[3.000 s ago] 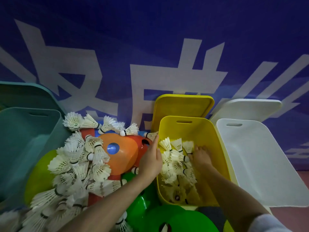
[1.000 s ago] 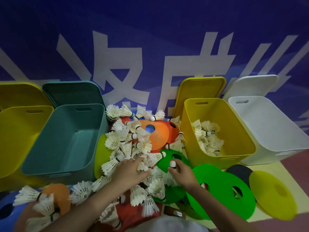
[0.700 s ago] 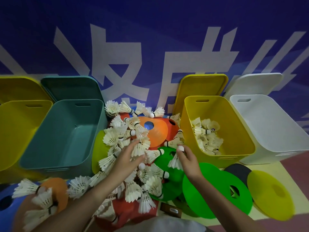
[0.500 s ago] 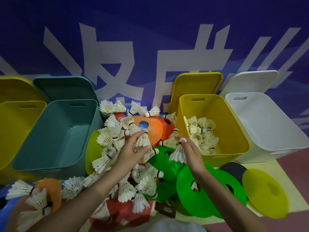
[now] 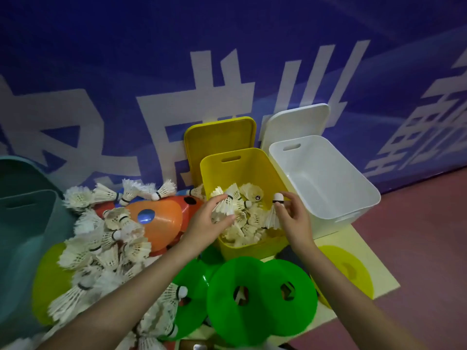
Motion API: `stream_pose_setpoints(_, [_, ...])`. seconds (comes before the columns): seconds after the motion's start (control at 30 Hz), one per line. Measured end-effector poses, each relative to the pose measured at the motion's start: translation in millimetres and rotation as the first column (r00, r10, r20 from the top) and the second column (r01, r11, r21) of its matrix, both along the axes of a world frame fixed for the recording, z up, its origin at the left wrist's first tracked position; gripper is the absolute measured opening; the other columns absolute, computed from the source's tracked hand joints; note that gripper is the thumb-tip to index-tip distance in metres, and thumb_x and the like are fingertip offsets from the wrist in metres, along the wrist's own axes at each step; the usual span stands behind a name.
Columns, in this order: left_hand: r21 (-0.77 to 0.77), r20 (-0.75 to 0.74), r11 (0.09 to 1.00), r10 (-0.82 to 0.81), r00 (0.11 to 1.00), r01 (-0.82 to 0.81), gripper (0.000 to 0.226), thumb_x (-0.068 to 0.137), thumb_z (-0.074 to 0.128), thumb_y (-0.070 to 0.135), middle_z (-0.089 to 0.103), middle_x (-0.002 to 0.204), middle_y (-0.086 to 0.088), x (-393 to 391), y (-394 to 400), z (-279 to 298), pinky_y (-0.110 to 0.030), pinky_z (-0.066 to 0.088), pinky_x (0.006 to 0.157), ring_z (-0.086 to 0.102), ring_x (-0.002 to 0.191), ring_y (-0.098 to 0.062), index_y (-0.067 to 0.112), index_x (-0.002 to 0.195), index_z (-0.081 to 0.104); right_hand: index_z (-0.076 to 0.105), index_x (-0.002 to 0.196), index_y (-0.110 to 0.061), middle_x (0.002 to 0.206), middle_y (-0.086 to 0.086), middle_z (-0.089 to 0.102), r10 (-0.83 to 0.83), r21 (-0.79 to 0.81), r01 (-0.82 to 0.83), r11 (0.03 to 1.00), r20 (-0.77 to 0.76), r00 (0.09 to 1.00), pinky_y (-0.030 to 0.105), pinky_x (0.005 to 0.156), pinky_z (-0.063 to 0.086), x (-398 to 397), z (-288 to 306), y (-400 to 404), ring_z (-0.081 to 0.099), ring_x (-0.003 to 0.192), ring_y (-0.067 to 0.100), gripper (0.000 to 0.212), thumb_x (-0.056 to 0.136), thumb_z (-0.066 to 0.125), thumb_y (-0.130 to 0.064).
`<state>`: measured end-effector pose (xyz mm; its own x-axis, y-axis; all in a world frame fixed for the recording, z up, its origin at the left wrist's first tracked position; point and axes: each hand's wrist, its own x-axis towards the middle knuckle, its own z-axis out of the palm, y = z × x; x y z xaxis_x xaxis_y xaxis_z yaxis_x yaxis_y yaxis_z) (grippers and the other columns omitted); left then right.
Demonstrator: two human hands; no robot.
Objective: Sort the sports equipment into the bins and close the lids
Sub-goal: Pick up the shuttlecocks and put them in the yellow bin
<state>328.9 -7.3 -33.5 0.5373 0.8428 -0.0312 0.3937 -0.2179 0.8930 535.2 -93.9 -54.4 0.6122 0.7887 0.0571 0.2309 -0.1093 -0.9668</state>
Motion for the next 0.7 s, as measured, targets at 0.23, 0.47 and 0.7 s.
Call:
stream_pose_setpoints(0.23, [0.006, -0.366, 0.996, -0.081, 0.927, 0.089, 0.06, 0.087, 0.062, 0.045, 0.04, 0.143, -0.002, 62, 32, -35, -0.029, 0.037, 0.098, 0.043, 0.129, -0.019, 0.03, 0.141, 0.041, 0.054, 0.122, -0.03, 0.086, -0.013, 0.06, 0.098, -0.13, -0.072, 0.989, 0.205, 0.974, 0.03, 0.067, 0.045, 46, -16, 26, 0.058, 0.081, 0.007, 0.028, 0.094, 0.056, -0.034])
stream_pose_setpoints(0.47, [0.23, -0.82, 0.929, 0.024, 0.572, 0.29, 0.051, 0.088, 0.053, 0.048, 0.057, 0.122, -0.006, 85, 64, -62, -0.036, 0.047, 0.088, 0.056, 0.111, -0.026, 0.024, 0.133, 0.049, 0.04, 0.14, -0.021, 0.127, 0.007, 0.058, 0.438, -0.378, -0.258, 0.889, 0.539, 0.719, 0.036, 0.083, 0.046, 48, -36, 41, 0.057, 0.108, 0.028, 0.043, 0.098, 0.044, -0.028])
stream_pose_setpoints(0.7, [0.056, -0.93, 0.92, -0.094, 0.356, 0.389, 0.042, 0.091, 0.046, 0.051, 0.064, 0.113, -0.003, 90, 75, -82, -0.032, 0.046, 0.077, 0.059, 0.105, -0.024, 0.02, 0.115, 0.063, 0.042, 0.134, -0.018, 0.117, 0.008, 0.062, 0.598, -0.679, -0.156, 0.717, 0.486, 0.637, 0.034, 0.075, 0.046, 51, -43, 62, 0.059, 0.101, 0.029, 0.042, 0.092, 0.045, -0.02])
